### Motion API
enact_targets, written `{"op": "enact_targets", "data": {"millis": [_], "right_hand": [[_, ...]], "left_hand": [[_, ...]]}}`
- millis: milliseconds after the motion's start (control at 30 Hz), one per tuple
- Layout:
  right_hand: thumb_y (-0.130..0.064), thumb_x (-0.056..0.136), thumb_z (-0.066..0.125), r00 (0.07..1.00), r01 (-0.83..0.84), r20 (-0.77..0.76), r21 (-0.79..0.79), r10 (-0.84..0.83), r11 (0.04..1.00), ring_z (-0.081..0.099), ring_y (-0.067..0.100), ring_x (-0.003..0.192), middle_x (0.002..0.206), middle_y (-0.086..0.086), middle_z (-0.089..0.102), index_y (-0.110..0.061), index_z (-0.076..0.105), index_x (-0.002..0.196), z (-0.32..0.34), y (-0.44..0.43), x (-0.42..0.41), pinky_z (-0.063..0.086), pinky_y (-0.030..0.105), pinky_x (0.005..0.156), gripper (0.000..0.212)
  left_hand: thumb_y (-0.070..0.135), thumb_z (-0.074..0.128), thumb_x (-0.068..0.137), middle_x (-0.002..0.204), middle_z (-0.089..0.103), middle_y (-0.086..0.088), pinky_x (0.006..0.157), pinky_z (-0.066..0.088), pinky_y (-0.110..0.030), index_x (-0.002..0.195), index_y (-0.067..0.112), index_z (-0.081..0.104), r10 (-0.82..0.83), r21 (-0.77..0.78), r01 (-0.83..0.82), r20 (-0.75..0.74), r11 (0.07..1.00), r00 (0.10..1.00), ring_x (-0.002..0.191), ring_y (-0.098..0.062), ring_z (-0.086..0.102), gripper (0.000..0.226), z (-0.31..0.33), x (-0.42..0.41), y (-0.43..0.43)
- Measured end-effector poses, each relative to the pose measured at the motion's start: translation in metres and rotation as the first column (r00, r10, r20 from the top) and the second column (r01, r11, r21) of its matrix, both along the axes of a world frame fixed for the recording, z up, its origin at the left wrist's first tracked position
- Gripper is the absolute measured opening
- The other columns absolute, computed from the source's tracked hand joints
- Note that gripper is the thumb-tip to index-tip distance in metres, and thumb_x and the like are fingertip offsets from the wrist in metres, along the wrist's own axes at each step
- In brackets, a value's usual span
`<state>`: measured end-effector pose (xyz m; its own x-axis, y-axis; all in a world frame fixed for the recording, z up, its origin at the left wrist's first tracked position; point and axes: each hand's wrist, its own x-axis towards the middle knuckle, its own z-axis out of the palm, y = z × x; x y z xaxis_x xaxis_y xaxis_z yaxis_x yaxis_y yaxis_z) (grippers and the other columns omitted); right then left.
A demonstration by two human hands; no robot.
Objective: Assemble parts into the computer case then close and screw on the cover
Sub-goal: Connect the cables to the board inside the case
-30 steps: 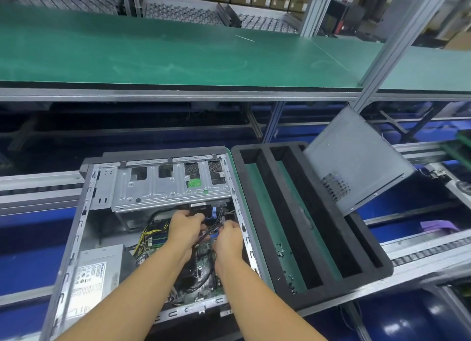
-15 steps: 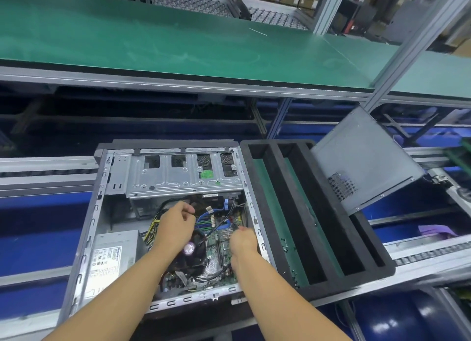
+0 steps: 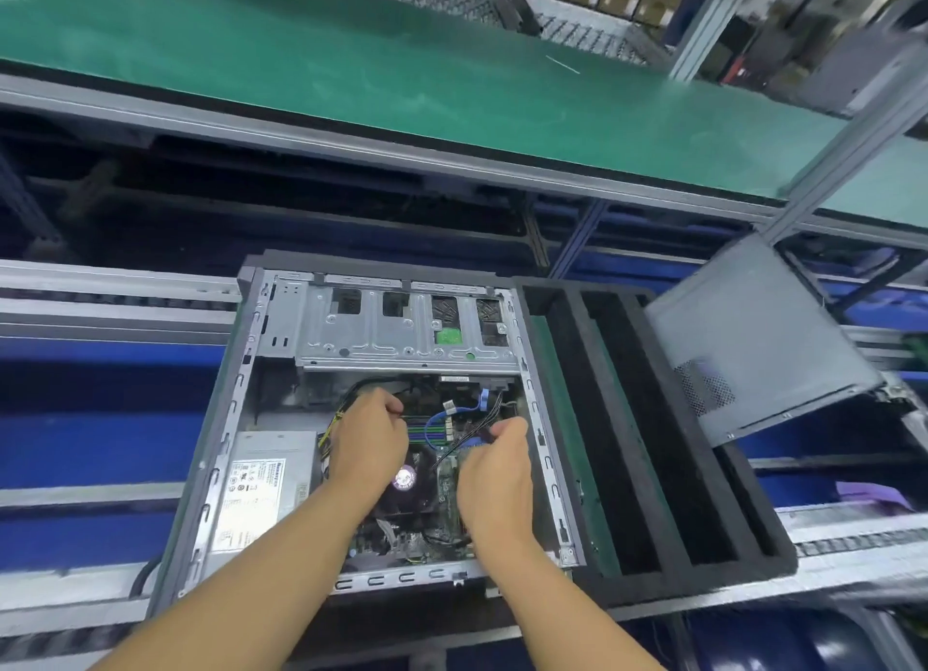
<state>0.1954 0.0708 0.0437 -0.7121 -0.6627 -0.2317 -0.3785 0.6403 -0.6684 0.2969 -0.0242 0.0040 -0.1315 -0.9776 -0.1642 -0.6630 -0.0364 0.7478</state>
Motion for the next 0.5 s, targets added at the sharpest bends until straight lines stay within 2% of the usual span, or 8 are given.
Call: {"op": "enact_targets", "data": {"millis": [67, 100, 167, 267, 367, 433, 500], "right_hand": [[-0.016, 0.102, 0.038, 0.998, -0.025, -0.064, -0.028, 0.024, 0.999, 0.049, 0.012, 0.061, 0.076, -0.006, 0.054, -0.035, 0.04, 0.105, -0.001, 0.002, -0.002, 0.032, 0.028, 0.05, 0.019], [-0.018, 0.103, 0.039, 0.983, -0.088, -0.167, -0.048, 0.079, 0.995, 0.048, 0.011, 0.058, 0.073, -0.007, 0.052, -0.033, 0.042, 0.11, -0.002, 0.002, -0.004, 0.03, 0.028, 0.049, 0.017], [-0.018, 0.105, 0.039, 0.949, -0.18, -0.274, -0.061, 0.157, 0.982, 0.049, 0.013, 0.057, 0.073, -0.008, 0.051, -0.026, 0.044, 0.121, -0.002, 0.001, -0.008, 0.027, 0.03, 0.047, 0.019], [-0.018, 0.108, 0.04, 0.881, -0.39, -0.327, -0.089, 0.343, 0.917, 0.06, 0.023, 0.075, 0.094, -0.004, 0.06, -0.018, 0.048, 0.131, 0.002, -0.007, -0.013, 0.042, 0.038, 0.057, 0.024], [-0.017, 0.109, 0.042, 0.754, -0.562, -0.38, 0.051, 0.536, 0.826, 0.06, 0.025, 0.095, 0.122, 0.005, 0.059, -0.01, 0.054, 0.132, 0.004, -0.023, -0.015, 0.045, 0.038, 0.075, 0.028], [-0.018, 0.109, 0.041, 0.727, -0.574, -0.383, 0.116, 0.57, 0.81, 0.059, 0.024, 0.101, 0.128, 0.005, 0.056, -0.01, 0.056, 0.133, 0.0, -0.036, -0.016, 0.044, 0.033, 0.078, 0.029], [-0.016, 0.108, 0.044, 0.725, -0.576, -0.37, 0.135, 0.58, 0.806, 0.061, 0.025, 0.105, 0.13, 0.005, 0.055, -0.01, 0.057, 0.134, -0.003, -0.047, -0.015, 0.044, 0.031, 0.08, 0.03]], "left_hand": [[0.009, 0.051, 0.09, 0.107, 0.067, 0.003, 0.093, 0.047, -0.044, 0.099, 0.021, 0.063, -0.009, 0.011, 0.009, 0.004, 1.0, 1.0, 0.099, -0.021, 0.061, 0.019, 0.0, -0.001, 0.001], [0.009, 0.05, 0.091, 0.107, 0.067, 0.003, 0.094, 0.046, -0.044, 0.099, 0.021, 0.062, -0.007, 0.015, 0.007, 0.002, 1.0, 1.0, 0.099, -0.021, 0.061, 0.019, 0.001, -0.001, 0.001], [0.01, 0.05, 0.091, 0.108, 0.066, 0.003, 0.095, 0.046, -0.045, 0.097, 0.023, 0.059, 0.006, 0.028, -0.006, -0.008, 1.0, 1.0, 0.098, -0.02, 0.06, 0.016, 0.002, -0.002, 0.0], [0.01, 0.051, 0.091, 0.107, 0.066, 0.002, 0.094, 0.047, -0.045, 0.097, 0.023, 0.058, 0.017, 0.031, -0.017, 0.008, 0.999, 1.0, 0.097, -0.021, 0.06, 0.016, 0.003, -0.002, 0.002], [0.01, 0.052, 0.092, 0.111, 0.067, 0.002, 0.091, 0.049, -0.042, 0.104, 0.021, 0.062, 0.011, 0.03, -0.012, 0.029, 0.999, 1.0, 0.099, -0.021, 0.061, 0.02, 0.002, -0.002, 0.002], [0.009, 0.052, 0.092, 0.11, 0.07, 0.001, 0.083, 0.052, -0.038, 0.111, 0.02, 0.066, -0.003, 0.044, 0.002, 0.036, 0.999, 0.999, 0.094, -0.021, 0.064, 0.026, 0.002, -0.001, 0.001], [0.01, 0.05, 0.092, 0.098, 0.074, -0.001, 0.062, 0.049, -0.031, 0.114, 0.022, 0.07, -0.018, 0.072, 0.015, 0.044, 0.997, 0.999, 0.073, -0.021, 0.064, 0.032, 0.002, 0.0, 0.001]]}}
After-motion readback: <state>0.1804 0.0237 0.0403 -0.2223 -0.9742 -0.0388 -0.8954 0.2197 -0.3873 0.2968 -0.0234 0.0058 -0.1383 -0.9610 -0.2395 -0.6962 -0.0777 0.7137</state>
